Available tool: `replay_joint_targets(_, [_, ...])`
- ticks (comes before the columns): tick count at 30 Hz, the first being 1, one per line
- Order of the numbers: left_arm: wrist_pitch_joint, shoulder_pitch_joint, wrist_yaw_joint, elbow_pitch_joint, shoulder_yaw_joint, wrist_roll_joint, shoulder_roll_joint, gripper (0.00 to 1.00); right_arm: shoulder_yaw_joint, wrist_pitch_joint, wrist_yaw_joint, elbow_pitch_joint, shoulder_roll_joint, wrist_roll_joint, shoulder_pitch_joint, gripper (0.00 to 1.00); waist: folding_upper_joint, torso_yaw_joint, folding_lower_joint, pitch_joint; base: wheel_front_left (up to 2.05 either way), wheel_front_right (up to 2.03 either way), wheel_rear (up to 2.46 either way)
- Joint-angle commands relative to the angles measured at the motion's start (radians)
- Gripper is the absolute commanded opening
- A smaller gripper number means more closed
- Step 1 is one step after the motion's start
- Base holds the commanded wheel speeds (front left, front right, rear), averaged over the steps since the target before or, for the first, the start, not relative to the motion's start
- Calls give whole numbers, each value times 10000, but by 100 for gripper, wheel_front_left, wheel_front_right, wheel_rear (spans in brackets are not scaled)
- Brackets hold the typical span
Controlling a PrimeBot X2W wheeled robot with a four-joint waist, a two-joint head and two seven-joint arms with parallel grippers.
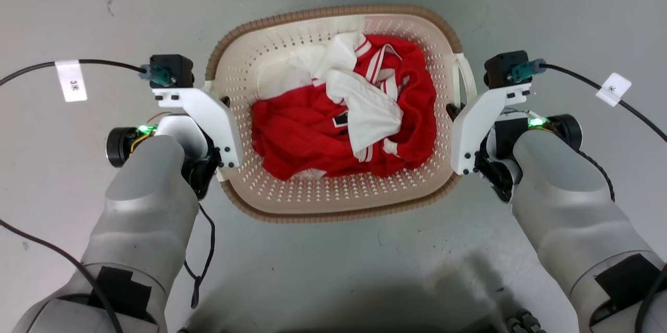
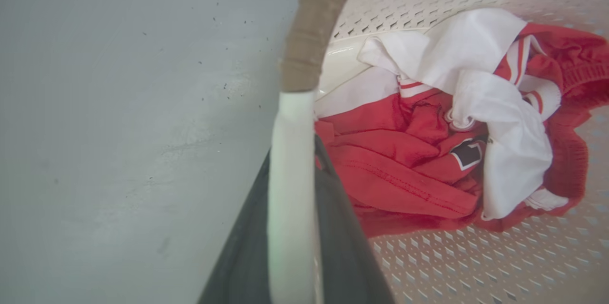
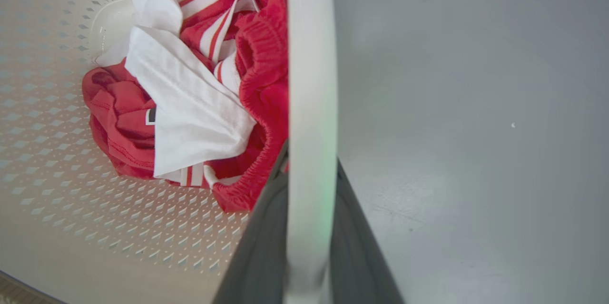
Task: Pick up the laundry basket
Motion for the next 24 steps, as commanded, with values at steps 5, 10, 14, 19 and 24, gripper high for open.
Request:
replay_joint_targets(5, [841, 317, 11, 82, -476, -423, -70, 0, 213, 439, 4, 64, 13, 416, 217, 0, 0, 80, -1, -819, 0, 0, 0])
replay_joint_targets(10, [1720, 563, -9, 42, -809, -972, -226, 0, 389, 1224, 7, 125, 25, 868, 556, 0, 0, 201, -1, -1784, 0, 0, 0])
replay_joint_targets(14, [2270, 780, -12, -69, -1057, -1385, -205, 0, 517, 1807, 16, 79, 54, 1247, 799, 0, 0, 245, -1, -2597, 0, 0, 0])
replay_joint_targets(19, [3136, 1032, -15, -129, -1410, -1820, -148, 0, 692, 2681, 16, 37, 68, 1688, 1045, 0, 0, 233, -1, -3618, 0, 0, 0])
replay_joint_targets(24, [3888, 1269, -17, -186, -1677, -2260, -69, 0, 815, 3682, 19, -43, 76, 2166, 1296, 0, 0, 227, -1, -4514, 0, 0, 0])
